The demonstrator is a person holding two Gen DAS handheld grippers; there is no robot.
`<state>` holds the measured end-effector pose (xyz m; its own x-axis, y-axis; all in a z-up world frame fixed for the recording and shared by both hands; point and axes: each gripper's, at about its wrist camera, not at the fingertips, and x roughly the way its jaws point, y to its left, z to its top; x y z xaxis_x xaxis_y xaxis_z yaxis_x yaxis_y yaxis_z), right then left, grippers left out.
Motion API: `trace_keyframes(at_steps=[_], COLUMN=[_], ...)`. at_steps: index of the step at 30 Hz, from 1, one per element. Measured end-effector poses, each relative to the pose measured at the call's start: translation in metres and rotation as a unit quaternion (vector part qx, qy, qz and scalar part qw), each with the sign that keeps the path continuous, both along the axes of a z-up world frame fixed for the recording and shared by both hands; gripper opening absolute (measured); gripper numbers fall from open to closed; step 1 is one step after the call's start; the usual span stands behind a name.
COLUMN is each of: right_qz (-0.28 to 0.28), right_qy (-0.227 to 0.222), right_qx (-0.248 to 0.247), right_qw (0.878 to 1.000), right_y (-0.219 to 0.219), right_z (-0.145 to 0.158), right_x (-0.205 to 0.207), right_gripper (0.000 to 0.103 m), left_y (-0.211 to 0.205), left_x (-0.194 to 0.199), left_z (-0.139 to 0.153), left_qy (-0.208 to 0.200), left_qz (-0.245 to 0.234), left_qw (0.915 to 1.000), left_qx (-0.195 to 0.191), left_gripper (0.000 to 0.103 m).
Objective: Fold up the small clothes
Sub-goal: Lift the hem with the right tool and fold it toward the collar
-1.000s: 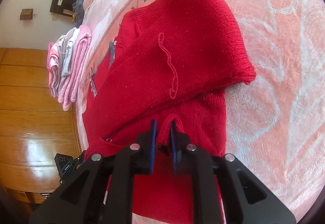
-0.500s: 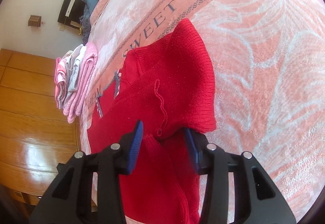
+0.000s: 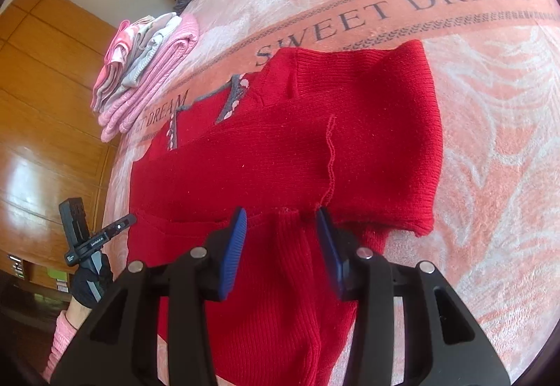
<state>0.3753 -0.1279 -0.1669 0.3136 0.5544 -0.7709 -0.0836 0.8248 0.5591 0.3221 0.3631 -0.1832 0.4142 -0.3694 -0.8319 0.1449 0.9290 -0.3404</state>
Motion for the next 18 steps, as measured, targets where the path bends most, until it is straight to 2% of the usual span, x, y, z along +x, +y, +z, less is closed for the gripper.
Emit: trace_keyframes(at_steps=[2, 3, 4, 9, 12, 14, 15, 16, 18], right_qz=[0.024, 0.035, 0.043, 0.061, 0.071, 0.077, 0.083, 0.091, 0.115], right_qy=[-0.005, -0.006, -0.005, 0.013, 0.012, 0.006, 0.001, -0.008, -0.017], right_qx=[-0.012, -0.022, -0.03, -0.047, -0.055, -0.062, -0.07, -0.08, -0.087], right_qw=[1.0, 0.999, 0.999, 0.997, 0.996, 0.995, 0.994, 0.993, 0.989], right_y=[0.004, 0.006, 0.007, 0.012, 0.019, 0.024, 0.028, 0.033, 0.041], right_z=[0.0, -0.001, -0.003, -0.02, -0.027, -0.027, -0.025, -0.024, -0.022], right_x=[0.0, -0.001, -0.001, -0.002, -0.003, -0.004, -0.005, -0.006, -0.009], right_gripper=[0.044, 0.045, 0.045, 0.045, 0.045, 0.045, 0.043, 0.038, 0.009], left_y=[0.0, 0.001, 0.0, -0.006, -0.012, -0.012, -0.012, -0.012, -0.015], left_x=[0.0, -0.001, -0.002, -0.007, -0.004, -0.003, -0.001, 0.001, 0.001], left_z=[0.001, 0.001, 0.002, 0.009, 0.003, -0.001, -0.003, -0.004, -0.003], left_qy=[-0.004, -0.005, -0.009, -0.026, -0.022, -0.023, -0.019, -0.017, -0.018], left_qz=[0.0, 0.0, 0.0, -0.018, -0.019, -0.008, 0.001, 0.004, 0.005], left_qw=[1.0, 0.9999, 0.9998, 0.9987, 0.9994, 0.9997, 0.9998, 0.9998, 0.9998], left_qx=[-0.007, -0.015, -0.021, -0.039, -0.016, -0.011, -0.003, -0.008, -0.001], left_gripper=[0.021, 0.008, 0.005, 0.004, 0.005, 0.008, 0.019, 0.023, 0.023])
